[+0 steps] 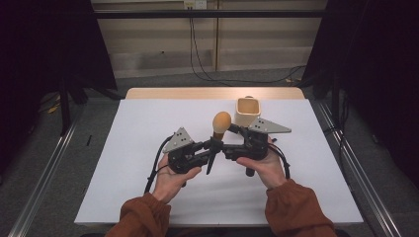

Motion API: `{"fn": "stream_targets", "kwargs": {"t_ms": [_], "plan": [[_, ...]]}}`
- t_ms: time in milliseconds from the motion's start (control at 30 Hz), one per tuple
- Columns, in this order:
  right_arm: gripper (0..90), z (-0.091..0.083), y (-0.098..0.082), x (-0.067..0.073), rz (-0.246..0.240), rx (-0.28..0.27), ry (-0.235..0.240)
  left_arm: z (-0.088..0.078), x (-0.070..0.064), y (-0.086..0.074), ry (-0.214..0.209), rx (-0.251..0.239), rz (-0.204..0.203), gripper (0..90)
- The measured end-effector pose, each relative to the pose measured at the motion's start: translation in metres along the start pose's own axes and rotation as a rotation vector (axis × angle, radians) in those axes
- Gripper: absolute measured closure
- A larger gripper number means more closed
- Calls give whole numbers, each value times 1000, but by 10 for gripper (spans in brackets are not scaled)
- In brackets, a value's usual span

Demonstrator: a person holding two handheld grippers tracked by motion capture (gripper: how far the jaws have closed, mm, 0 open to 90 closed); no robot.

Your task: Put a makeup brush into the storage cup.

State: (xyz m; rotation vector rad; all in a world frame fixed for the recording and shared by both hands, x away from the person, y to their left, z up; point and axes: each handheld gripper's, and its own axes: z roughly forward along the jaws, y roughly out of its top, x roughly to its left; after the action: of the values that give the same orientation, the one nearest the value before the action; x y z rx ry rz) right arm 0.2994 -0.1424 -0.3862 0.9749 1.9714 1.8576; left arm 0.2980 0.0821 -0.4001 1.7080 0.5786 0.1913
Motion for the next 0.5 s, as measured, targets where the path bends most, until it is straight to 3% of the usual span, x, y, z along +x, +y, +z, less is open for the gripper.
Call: {"fn": "stream_targets", "kwargs": {"t_ms": [500], "plan": [[625,2,-3,-2,52,6,67,1,3,-2,-3,11,-2,720]]}}
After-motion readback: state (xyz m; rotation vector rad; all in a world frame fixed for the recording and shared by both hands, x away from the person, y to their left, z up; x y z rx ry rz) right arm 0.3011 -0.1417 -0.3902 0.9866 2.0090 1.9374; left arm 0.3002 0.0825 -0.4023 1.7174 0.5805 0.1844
